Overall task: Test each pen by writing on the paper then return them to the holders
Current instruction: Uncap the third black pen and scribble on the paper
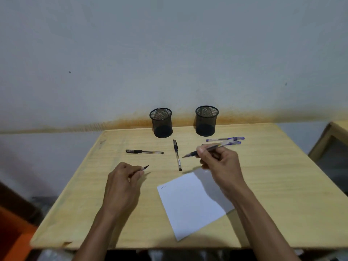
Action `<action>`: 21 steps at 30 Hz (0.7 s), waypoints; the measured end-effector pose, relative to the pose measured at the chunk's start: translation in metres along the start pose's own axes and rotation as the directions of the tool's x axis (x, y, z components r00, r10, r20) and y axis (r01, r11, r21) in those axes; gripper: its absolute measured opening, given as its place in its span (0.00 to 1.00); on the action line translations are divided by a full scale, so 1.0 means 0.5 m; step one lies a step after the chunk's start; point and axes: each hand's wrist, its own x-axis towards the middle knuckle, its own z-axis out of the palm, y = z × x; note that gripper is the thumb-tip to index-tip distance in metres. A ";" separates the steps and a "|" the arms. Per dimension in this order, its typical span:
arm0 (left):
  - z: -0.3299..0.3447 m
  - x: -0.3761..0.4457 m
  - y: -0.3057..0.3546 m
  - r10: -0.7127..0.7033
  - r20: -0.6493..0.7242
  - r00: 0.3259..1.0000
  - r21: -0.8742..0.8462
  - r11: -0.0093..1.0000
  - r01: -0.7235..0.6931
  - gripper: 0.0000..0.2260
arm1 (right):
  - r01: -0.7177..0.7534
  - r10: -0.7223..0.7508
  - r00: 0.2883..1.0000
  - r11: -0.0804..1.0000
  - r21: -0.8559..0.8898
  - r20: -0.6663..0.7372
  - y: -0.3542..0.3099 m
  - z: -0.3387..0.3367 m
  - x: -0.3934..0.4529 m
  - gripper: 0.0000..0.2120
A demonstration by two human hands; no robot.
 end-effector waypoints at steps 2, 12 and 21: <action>0.012 0.000 -0.009 -0.041 -0.029 0.999 0.019 0.999 0.042 0.07 | -0.035 0.035 0.999 0.999 -0.022 0.004 0.020 0.015 -0.016 0.03; 0.029 0.028 -0.057 -0.171 -0.002 0.985 0.279 0.946 0.164 0.09 | -0.055 0.051 0.998 0.989 -0.138 -0.029 0.051 0.034 -0.046 0.02; 0.055 -0.047 -0.019 0.196 0.083 0.977 -0.024 0.981 -0.195 0.16 | -0.011 0.011 1.000 0.989 -0.145 -0.004 0.072 0.066 -0.058 0.06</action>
